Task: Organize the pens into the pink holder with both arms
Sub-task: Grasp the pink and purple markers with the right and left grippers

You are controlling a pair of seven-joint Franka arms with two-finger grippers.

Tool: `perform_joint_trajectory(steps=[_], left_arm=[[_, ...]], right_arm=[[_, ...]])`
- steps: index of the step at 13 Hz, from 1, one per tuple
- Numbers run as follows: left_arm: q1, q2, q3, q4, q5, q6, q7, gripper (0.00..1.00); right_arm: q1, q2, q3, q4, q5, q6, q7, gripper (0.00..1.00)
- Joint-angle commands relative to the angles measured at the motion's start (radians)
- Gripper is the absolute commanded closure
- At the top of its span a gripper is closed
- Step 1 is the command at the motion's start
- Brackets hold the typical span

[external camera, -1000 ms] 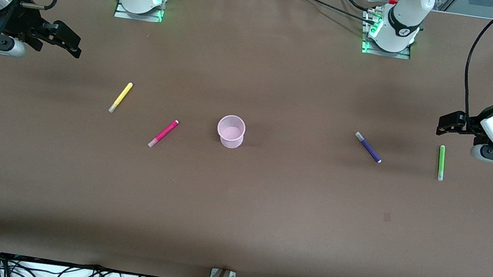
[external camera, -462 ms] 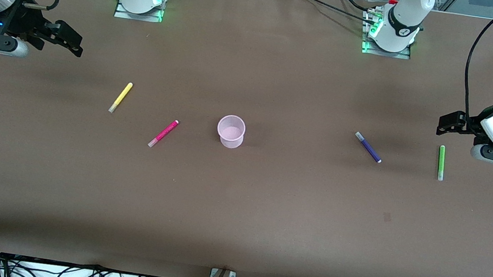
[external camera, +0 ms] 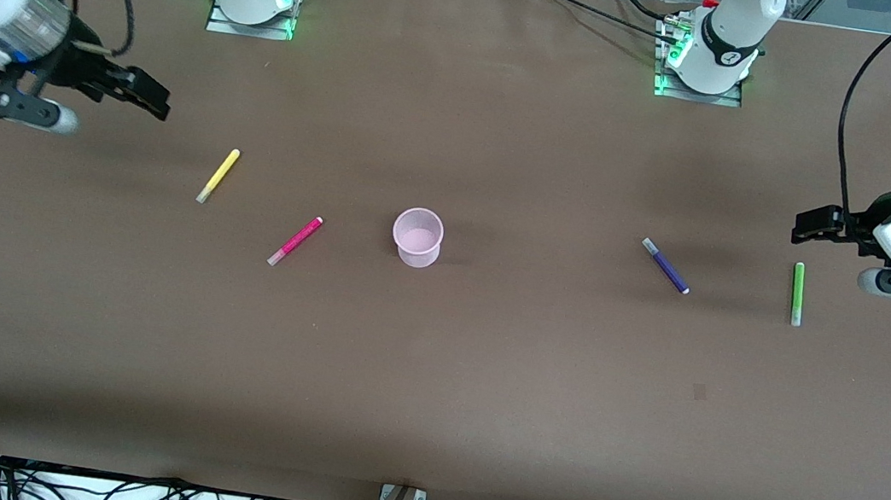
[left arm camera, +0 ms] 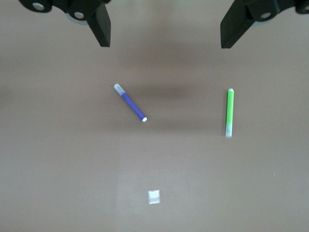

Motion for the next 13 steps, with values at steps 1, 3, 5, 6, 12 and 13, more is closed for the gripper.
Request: perform_joint_trajectory(steps=[1, 3, 5, 6, 12, 13], left_arm=[[-0.012, 0.043, -0.015, -0.004, 0.012, -0.005, -0.265, 0.0], [-0.008, 0.083, -0.015, -0.013, -0.018, 0.045, -0.404, 0.0], [-0.009, 0.09, -0.014, -0.114, -0.026, 0.199, -0.597, 0.0], [-0.011, 0.09, -0.014, -0.177, -0.024, 0.285, -0.695, 0.0], [-0.032, 0.165, -0.015, -0.416, -0.012, 0.632, -1.11, 0.0], [-0.032, 0.18, -0.015, -0.446, -0.012, 0.672, -1.112, 0.0]], right_arm=[[0.046, 0.033, 0.005, -0.09, 0.003, 0.104, 0.151, 0.0], [0.077, 0.079, 0.005, -0.147, 0.004, 0.213, 0.268, 0.0], [0.11, 0.146, 0.006, -0.193, 0.004, 0.331, 0.39, 0.0], [0.136, 0.191, 0.006, -0.199, 0.004, 0.382, 0.467, 0.0], [0.204, 0.409, 0.006, -0.199, 0.006, 0.632, 0.641, 0.09], [0.203, 0.436, 0.006, -0.199, 0.013, 0.666, 0.682, 0.09]])
